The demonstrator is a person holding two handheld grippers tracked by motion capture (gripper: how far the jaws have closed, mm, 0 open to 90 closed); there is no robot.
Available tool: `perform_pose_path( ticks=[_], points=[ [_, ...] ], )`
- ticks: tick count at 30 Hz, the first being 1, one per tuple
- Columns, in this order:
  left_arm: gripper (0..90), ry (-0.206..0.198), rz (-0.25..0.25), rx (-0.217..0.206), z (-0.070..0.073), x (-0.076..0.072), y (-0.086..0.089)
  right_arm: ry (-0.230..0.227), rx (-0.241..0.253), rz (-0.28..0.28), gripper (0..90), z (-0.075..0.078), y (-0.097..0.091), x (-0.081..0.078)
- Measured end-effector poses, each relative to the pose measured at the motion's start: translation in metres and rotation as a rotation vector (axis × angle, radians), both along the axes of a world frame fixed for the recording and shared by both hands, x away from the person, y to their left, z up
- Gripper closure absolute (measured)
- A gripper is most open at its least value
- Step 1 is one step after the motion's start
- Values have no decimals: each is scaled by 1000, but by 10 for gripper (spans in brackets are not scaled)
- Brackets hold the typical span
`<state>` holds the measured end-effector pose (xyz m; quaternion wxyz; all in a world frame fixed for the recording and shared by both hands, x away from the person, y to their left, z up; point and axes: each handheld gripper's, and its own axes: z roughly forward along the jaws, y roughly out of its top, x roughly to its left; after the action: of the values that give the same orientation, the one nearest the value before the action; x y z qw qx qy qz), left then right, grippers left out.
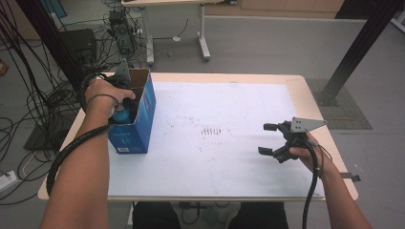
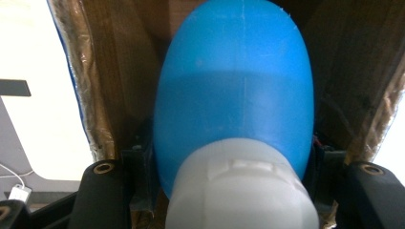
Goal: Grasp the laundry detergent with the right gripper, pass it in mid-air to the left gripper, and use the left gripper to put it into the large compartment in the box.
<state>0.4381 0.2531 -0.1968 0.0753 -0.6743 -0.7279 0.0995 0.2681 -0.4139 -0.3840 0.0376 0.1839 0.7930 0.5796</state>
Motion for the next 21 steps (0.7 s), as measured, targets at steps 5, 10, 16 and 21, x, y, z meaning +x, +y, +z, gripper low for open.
perform_pose_path(
  ticks=[5,10,16,21],
  points=[
    [376,3,0,0,0,1,0,2,1,-2,29,0,-1,0],
    [376,5,0,1,0,1,0,1,2,-2,29,0,-1,0],
    [376,4,0,3,0,1,-1,-1,2,-2,29,-1,-1,1],
    [376,7,2,3,-1,1,-1,1,6,-4,29,-1,-2,0]
  ],
)
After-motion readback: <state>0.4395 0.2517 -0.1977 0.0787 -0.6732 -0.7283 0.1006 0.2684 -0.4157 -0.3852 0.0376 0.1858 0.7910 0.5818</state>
